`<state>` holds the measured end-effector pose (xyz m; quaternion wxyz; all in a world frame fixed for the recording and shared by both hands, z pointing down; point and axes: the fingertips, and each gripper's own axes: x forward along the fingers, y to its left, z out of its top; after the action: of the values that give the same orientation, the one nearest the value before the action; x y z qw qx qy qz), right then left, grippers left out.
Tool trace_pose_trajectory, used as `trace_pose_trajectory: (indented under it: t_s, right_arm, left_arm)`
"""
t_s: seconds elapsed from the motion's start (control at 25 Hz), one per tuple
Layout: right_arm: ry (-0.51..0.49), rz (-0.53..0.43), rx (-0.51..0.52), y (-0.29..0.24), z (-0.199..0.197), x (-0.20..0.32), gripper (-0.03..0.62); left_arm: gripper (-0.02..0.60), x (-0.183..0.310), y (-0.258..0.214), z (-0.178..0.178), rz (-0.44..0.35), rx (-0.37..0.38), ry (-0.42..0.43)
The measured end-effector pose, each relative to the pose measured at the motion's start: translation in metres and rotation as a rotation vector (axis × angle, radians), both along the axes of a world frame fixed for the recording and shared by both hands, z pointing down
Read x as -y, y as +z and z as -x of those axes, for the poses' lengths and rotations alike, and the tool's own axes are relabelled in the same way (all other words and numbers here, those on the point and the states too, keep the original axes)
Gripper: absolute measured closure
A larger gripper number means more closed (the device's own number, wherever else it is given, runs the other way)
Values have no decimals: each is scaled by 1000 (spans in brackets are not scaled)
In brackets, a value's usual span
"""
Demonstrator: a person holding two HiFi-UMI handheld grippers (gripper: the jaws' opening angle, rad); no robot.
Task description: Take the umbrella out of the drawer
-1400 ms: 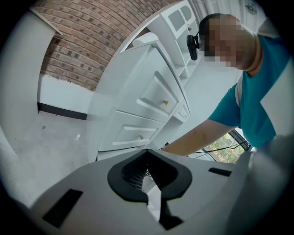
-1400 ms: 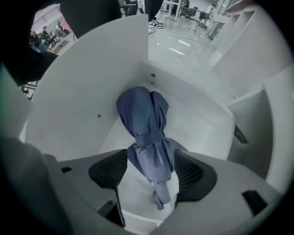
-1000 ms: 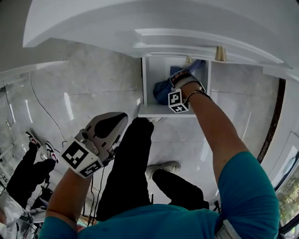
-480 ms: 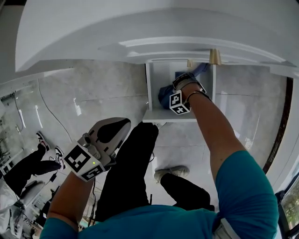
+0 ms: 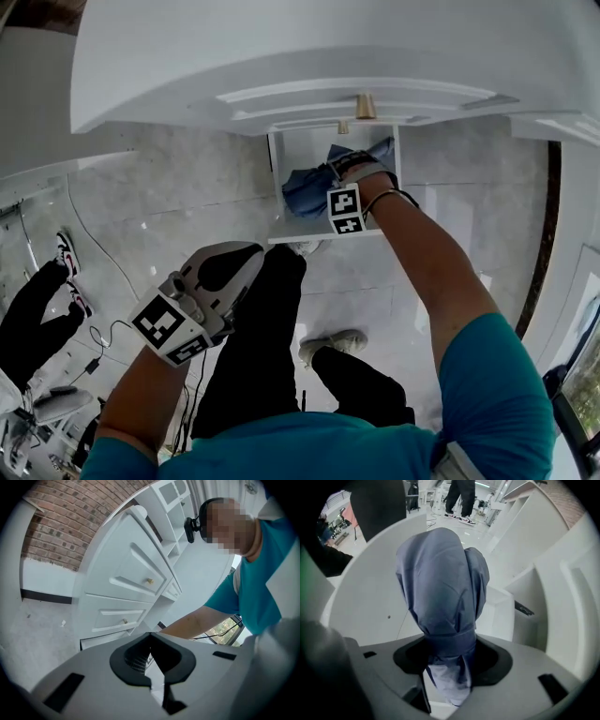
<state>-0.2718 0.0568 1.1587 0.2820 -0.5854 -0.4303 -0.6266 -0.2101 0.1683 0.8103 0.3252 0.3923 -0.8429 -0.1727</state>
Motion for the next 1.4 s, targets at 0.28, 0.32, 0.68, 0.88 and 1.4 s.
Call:
trace_pose_trajectory:
  t_s: [0.28,0.32,0.68,0.88,1.4]
  right_arm:
    - [117,87,13,-101,0,13,339]
    - [139,93,17,-118,-1,21,339]
    - [443,172,6,-294,-37,114,339]
    - [695,216,76,-403,-55,202,339]
    - [1242,328,237,-637,-214,386,339]
  left_arm:
    - [569,21,-54,1,-31,52,-3]
    - [569,27,-64,3,-44,64,-2]
    - [569,118,-190,1,-99,181,117]
    - [569,193,-269,2,-162,278,233]
    - [569,413,-462,-79,-357,403,637]
